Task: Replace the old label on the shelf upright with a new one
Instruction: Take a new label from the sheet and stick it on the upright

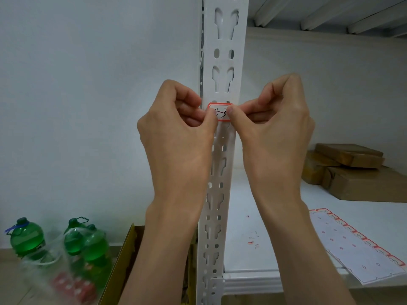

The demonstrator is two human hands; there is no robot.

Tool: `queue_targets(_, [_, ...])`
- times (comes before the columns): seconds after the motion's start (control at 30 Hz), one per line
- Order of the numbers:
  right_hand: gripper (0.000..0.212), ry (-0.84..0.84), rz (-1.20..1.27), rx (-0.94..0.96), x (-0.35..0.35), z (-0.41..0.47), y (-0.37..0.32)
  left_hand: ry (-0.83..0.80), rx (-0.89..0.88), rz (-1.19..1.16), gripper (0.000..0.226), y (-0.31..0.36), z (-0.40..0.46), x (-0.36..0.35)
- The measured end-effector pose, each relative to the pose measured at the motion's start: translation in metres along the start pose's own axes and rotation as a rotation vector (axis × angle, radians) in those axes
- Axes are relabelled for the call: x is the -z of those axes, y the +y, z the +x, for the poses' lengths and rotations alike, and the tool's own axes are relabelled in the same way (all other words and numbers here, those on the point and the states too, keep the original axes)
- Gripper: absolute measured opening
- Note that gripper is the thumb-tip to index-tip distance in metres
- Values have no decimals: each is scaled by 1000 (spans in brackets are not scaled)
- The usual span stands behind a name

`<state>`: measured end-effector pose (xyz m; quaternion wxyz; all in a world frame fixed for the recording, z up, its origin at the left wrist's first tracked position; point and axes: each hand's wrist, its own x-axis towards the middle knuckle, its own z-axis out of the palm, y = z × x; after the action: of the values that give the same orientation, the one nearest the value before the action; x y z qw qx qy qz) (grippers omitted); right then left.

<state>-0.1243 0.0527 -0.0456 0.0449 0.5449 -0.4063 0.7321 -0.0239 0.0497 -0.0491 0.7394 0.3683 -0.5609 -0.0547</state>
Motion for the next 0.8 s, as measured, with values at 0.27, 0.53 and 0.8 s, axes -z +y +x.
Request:
queue_targets(0.27, [27, -187, 292, -349, 0, 2, 15, -165, 199, -161, 41, -17, 8, 2])
queue_targets(0.53, [22, -252, 302, -323, -9, -1, 23, -269, 246, -267, 31, -28, 12, -12])
queue_targets(0.8, [18, -192, 317, -299, -15, -3, 28, -257, 346, -437, 13, -27, 14, -17])
